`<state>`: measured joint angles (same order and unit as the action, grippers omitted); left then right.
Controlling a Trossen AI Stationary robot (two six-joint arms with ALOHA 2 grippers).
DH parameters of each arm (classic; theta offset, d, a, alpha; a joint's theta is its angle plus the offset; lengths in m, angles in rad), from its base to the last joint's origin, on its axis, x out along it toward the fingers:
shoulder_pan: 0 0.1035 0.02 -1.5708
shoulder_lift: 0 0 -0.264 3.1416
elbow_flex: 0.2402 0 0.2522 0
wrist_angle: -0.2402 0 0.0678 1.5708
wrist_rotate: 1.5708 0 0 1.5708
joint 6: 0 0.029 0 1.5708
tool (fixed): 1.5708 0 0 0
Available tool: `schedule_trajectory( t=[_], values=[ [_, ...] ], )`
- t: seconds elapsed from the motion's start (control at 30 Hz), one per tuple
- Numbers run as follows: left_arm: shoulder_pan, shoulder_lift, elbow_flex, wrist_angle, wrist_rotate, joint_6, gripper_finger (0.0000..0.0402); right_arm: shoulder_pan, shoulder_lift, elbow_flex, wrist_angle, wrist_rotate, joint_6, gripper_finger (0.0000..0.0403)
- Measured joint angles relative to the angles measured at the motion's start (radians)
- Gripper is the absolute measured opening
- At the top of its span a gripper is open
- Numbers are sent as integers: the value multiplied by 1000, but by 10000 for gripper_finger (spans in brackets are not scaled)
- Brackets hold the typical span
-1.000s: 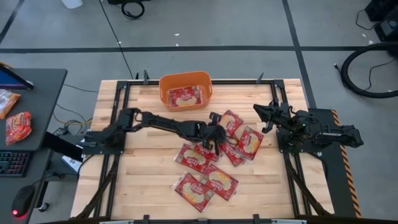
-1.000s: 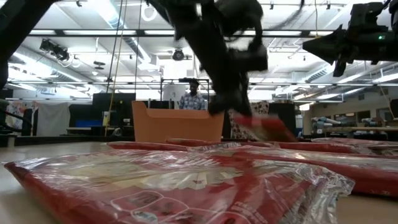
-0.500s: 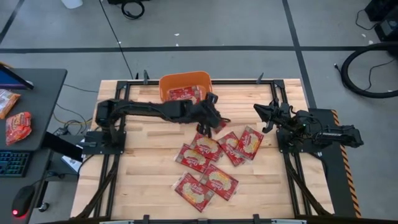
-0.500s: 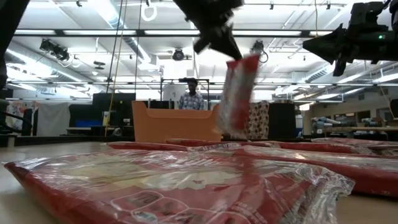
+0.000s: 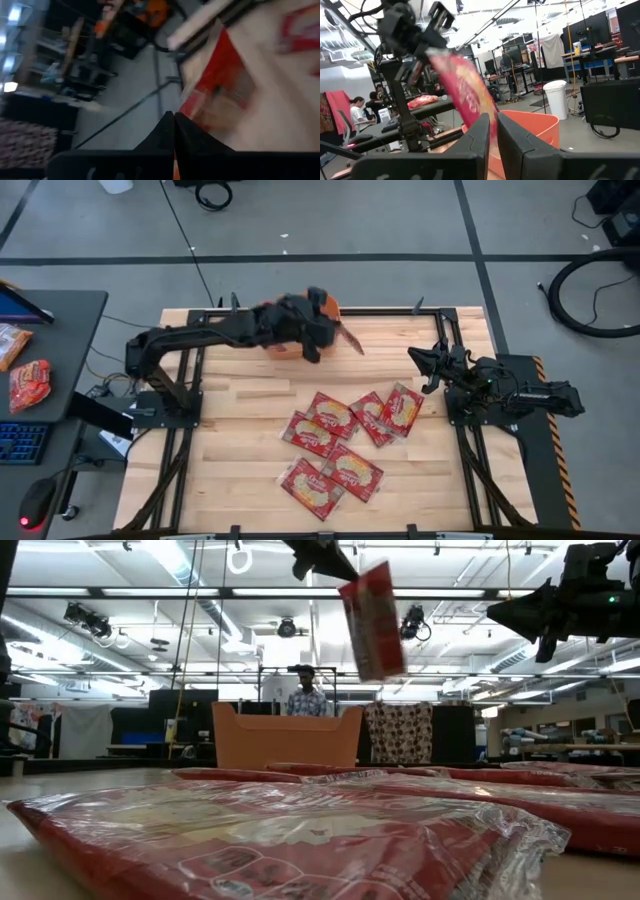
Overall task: Sort popcorn bags into baskets
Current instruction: Put the red popcorn bag into the orange bin
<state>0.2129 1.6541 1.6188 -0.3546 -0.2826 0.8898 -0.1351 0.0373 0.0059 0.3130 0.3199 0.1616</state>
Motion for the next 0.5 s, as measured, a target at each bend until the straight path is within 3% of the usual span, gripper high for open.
schedule_trajectory(
  t=[0.17, 0.5],
  values=[
    [107, 0, 1, 40, 12, 73, 0, 0, 0, 0, 0, 0, 0, 39],
    [334, 62, 1, -22, 296, 208, 0, 0, 0, 0, 0, 0, 0, 39]
  ],
)
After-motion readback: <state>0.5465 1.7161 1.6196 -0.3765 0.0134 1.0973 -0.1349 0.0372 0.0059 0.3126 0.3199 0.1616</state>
